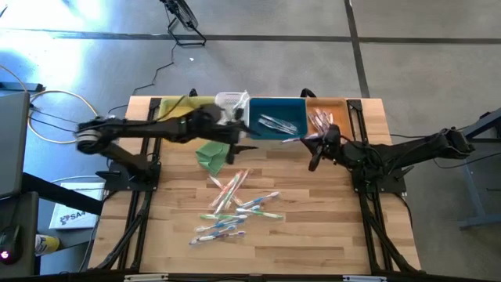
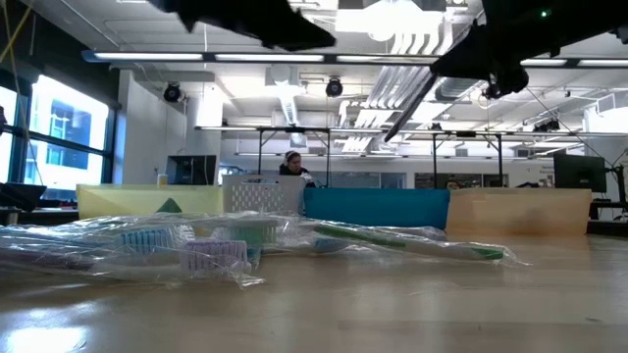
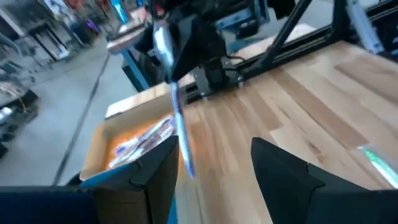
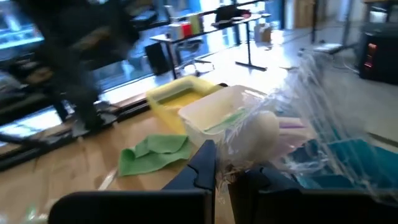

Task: Pick & Place Toothbrushes
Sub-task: Put the violet toothbrush into the orange bin

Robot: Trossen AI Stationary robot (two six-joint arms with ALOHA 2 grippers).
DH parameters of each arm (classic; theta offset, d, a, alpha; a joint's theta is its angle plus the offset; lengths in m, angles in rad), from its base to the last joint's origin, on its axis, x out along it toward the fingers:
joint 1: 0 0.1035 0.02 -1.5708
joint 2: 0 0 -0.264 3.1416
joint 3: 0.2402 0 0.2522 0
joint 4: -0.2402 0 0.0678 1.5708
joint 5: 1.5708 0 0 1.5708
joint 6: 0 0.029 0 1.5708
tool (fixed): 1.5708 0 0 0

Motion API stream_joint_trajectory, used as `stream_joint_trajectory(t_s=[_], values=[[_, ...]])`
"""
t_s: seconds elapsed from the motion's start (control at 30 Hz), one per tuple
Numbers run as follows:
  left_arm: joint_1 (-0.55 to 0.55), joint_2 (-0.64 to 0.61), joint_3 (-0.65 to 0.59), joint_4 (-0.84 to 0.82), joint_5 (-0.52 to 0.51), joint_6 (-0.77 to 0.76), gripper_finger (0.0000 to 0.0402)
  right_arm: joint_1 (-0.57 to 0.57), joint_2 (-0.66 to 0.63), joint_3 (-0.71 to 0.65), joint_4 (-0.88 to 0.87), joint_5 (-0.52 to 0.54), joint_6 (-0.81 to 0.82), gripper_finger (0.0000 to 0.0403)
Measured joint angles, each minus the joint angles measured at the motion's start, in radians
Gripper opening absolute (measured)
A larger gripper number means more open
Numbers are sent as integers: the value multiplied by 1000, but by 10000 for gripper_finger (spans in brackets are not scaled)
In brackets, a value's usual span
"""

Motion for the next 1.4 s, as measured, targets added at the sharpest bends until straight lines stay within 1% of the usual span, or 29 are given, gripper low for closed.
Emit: stream_joint_trajectory(t_s=[0.1, 0.3, 0.5, 0.57, 0.63, 0.77, 0.9, 0.97, 1.03, 1.13, 1.2, 1.3, 1.4], values=[[0, -124, -119, 67, -8, -6, 195, 0, 1, 33, -52, 55, 47, 10], [0, -378, -310, 62, -9, -28, 195, 0, 22, 151, -182, 161, 90, 10], [0, -591, -433, 21, -10, -31, 195, -12, 96, 325, -447, 262, 181, 10], [0, -650, -460, 6, -10, -31, 195, -29, 129, 386, -554, 261, 248, 10], [0, -700, -475, -17, -10, -32, 195, -59, 163, 450, -681, 241, 330, 10], [0, -775, -489, -61, -11, -30, 195, -140, 217, 565, -950, 95, 479, 10], [0, -809, -504, -74, -11, -27, 195, -223, 248, 617, -1131, 35, 555, 10], [0, -813, -510, -79, -11, -23, 195, -272, 252, 619, -1191, -22, 588, 10], [0, -812, -516, -79, -12, -21, 195, -319, 252, 619, -1238, -54, 596, 10], [0, -810, -518, -86, -12, -20, 195, -386, 257, 619, -1263, -98, 590, 10], [0, -807, -518, -86, -12, -20, 195, -432, 259, 619, -1261, -136, 570, 10], [0, -807, -517, -87, -12, -20, 195, -494, 261, 617, -1257, -166, 554, 10], [0, -807, -517, -86, -12, -20, 195, -540, 276, 586, -1223, -211, 538, 10]])
